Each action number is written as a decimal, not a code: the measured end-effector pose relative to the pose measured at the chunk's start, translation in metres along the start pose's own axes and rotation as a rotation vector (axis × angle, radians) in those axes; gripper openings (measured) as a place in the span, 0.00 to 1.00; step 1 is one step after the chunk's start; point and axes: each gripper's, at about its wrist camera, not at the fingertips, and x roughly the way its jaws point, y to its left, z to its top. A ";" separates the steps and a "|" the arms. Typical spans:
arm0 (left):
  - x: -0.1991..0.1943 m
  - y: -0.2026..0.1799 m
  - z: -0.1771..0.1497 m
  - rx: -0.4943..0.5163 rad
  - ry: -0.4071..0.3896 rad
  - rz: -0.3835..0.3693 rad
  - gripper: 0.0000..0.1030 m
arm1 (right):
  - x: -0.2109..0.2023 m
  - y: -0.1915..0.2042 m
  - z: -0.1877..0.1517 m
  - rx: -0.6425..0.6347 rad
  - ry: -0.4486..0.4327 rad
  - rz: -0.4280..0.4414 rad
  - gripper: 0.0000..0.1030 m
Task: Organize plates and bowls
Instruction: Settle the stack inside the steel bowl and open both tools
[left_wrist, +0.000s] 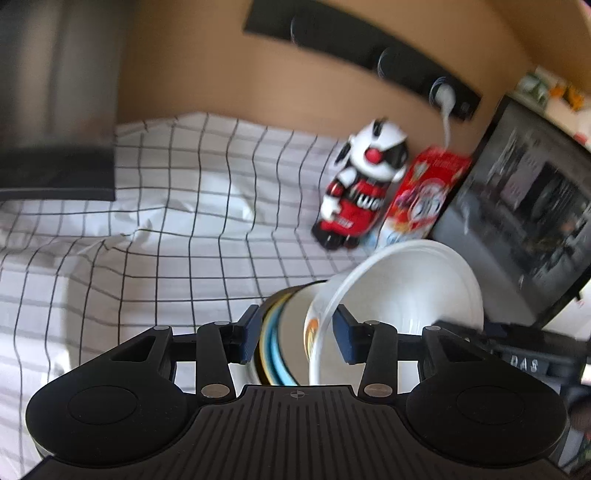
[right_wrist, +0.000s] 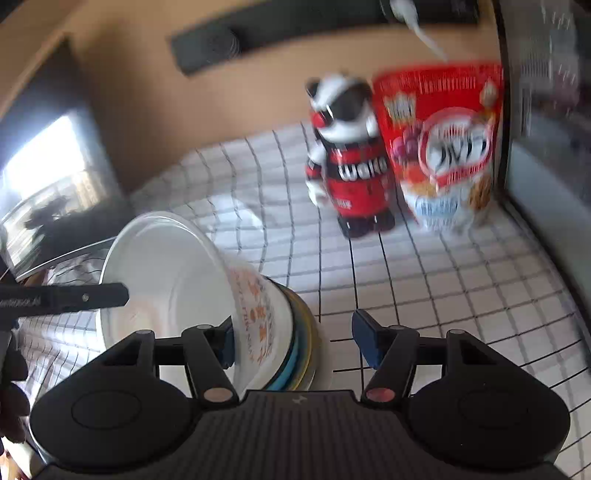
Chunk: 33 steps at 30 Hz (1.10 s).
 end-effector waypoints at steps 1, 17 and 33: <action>-0.008 -0.002 -0.008 -0.026 -0.017 -0.001 0.44 | -0.008 0.001 -0.005 -0.018 -0.010 0.002 0.63; 0.035 0.020 -0.003 -0.250 0.052 0.110 0.38 | 0.043 -0.016 0.030 0.126 0.048 0.053 0.63; 0.028 0.023 0.004 -0.172 -0.049 0.060 0.40 | 0.071 -0.017 0.012 0.061 0.123 -0.046 0.63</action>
